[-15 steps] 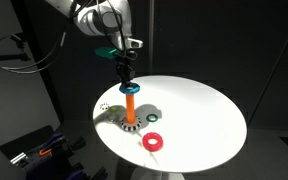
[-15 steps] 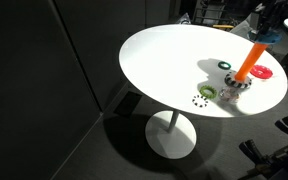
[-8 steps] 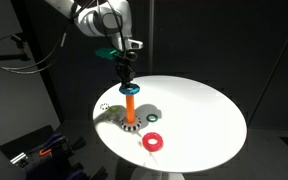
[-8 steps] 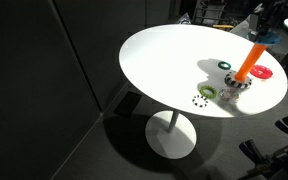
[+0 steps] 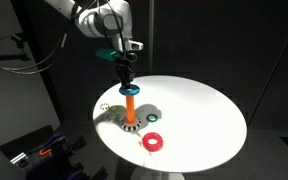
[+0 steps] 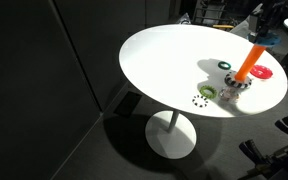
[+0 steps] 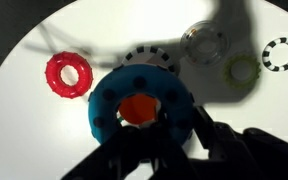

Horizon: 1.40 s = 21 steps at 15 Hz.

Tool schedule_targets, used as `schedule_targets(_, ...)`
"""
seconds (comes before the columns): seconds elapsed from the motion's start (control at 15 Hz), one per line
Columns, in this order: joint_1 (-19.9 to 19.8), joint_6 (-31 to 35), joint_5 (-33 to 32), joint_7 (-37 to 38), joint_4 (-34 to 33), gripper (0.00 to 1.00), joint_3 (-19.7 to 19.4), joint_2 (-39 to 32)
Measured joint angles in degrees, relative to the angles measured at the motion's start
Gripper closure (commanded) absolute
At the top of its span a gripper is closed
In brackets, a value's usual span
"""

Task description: Put the big blue ring on the stake

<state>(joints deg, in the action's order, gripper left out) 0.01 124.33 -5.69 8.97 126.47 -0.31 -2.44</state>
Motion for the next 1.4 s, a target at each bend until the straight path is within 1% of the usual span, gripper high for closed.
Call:
schedule_targets(0.07, 0.0, 0.0, 0.0, 0.0, 0.0, 0.89, 0.0, -0.1)
schedule_targets(0.13, 0.0, 0.0, 0.0, 0.1, 0.0, 0.85, 0.0, -0.2)
schedule_targets(0.27, 0.0, 0.0, 0.0, 0.1, 0.0, 0.62, -0.1, -0.3)
schedule_targets(0.33, 0.0, 0.0, 0.0, 0.2, 0.0, 0.41, -0.1, -0.3)
schedule_targets(0.67, 0.0, 0.0, 0.0, 0.7, -0.1, 0.03, -0.1, -0.3)
schedule_targets(0.73, 0.0, 0.0, 0.0, 0.7, -0.1, 0.0, -0.1, -0.3)
schedule_targets(1.4, 0.0, -0.7, 0.0, 0.9, -0.7, 0.0, -0.1, -0.3)
